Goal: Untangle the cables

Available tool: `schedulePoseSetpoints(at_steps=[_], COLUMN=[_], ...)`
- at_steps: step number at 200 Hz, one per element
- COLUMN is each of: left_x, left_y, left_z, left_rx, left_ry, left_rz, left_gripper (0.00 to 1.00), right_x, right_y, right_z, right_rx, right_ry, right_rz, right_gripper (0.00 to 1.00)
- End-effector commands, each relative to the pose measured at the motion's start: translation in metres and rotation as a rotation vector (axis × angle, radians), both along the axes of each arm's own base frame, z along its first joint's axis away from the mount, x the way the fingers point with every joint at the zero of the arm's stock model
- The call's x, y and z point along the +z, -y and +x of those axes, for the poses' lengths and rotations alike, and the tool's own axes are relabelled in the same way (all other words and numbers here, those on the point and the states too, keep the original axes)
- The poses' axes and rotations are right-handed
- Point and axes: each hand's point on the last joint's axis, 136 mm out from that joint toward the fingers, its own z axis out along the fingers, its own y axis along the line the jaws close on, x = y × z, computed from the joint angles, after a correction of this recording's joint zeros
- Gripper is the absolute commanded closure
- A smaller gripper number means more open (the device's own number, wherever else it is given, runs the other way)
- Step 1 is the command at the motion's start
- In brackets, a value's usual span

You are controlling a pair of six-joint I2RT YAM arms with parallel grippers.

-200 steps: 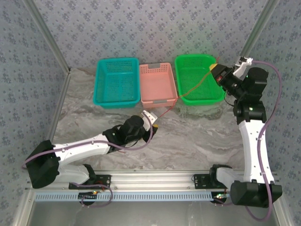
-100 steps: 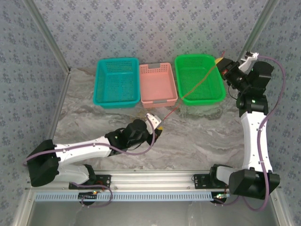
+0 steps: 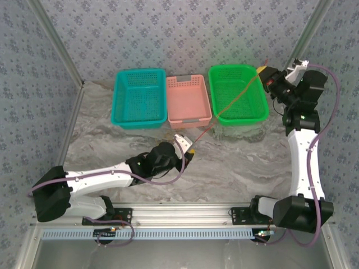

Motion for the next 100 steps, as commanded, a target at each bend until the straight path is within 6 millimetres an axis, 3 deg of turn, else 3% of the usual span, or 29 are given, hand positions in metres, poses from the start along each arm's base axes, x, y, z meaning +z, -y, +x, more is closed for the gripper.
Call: schedulePoseSetpoints(at_steps=[1, 15, 42, 59, 100], left_x=[-0.008, 0.016, 0.057, 0.083, 0.141], left_y=[-0.015, -0.014, -0.013, -0.019, -0.056], left_z=[-0.002, 0.004, 0.005, 0.001, -0.013], left_rx=[0.049, 0.082, 0.098, 0.099, 0.123], left_ry=[-0.052, -0.044, -0.039, -0.031, -0.003], left_rz=[0.098, 0.085, 0.027, -0.029, -0.156], left_gripper=[1.00, 0.97, 0.64, 0.52, 0.44], right_x=[0.047, 0.040, 0.030, 0.024, 0.009], right_y=[-0.013, -0.029, -0.046, -0.049, -0.053], right_z=[-0.011, -0.016, -0.024, -0.024, -0.028], right_rx=[-0.020, 0.016, 0.044, 0.049, 0.037], right_ry=[0.174, 0.160, 0.141, 0.120, 0.064], right_rz=[-0.085, -0.112, -0.173, -0.206, -0.331], right_gripper=[1.00, 1.00, 1.00, 1.00, 1.00])
